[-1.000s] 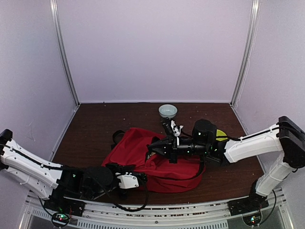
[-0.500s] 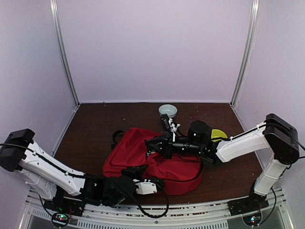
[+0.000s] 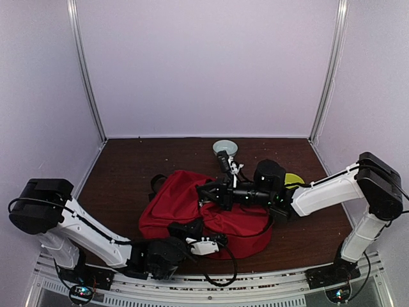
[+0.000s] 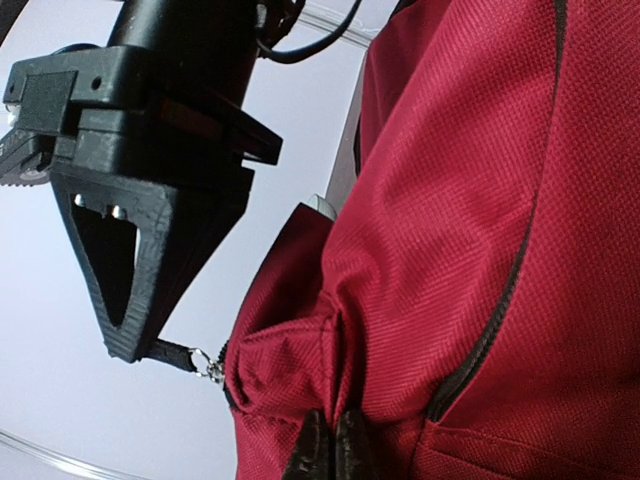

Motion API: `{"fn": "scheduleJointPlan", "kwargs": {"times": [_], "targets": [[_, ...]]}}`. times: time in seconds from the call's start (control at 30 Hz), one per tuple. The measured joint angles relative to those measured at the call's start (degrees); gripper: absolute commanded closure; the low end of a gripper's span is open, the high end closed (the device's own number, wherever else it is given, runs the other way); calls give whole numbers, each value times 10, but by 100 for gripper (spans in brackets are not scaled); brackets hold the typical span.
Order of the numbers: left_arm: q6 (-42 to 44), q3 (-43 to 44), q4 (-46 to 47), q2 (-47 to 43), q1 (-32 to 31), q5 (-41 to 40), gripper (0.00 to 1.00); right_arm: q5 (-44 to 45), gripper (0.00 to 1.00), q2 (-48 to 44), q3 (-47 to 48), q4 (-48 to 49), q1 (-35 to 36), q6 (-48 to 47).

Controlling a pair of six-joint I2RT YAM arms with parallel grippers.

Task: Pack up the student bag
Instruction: Hold the lower front pocket of the student bag, then zip the lower front pocket of the student bag.

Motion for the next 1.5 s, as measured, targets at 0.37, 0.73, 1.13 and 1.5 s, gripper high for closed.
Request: {"fn": "scheduleJointPlan", "kwargs": {"times": [0.37,0.73,1.13,1.5], "targets": [[-93,34,-115,-39,-27,-24,100,-54,100,14,43,-59,-69,11],[-220,41,-261,-71,-58,-9,100,-57,100,76,129,-116,-136,-13],[-294,52,-357,-113,-71,3,100,-48,100,148,233,-218,-186,11],[-363,55,-346,-213,-33,82,13,-4,100,118,224,-218,-175,-21]]}}
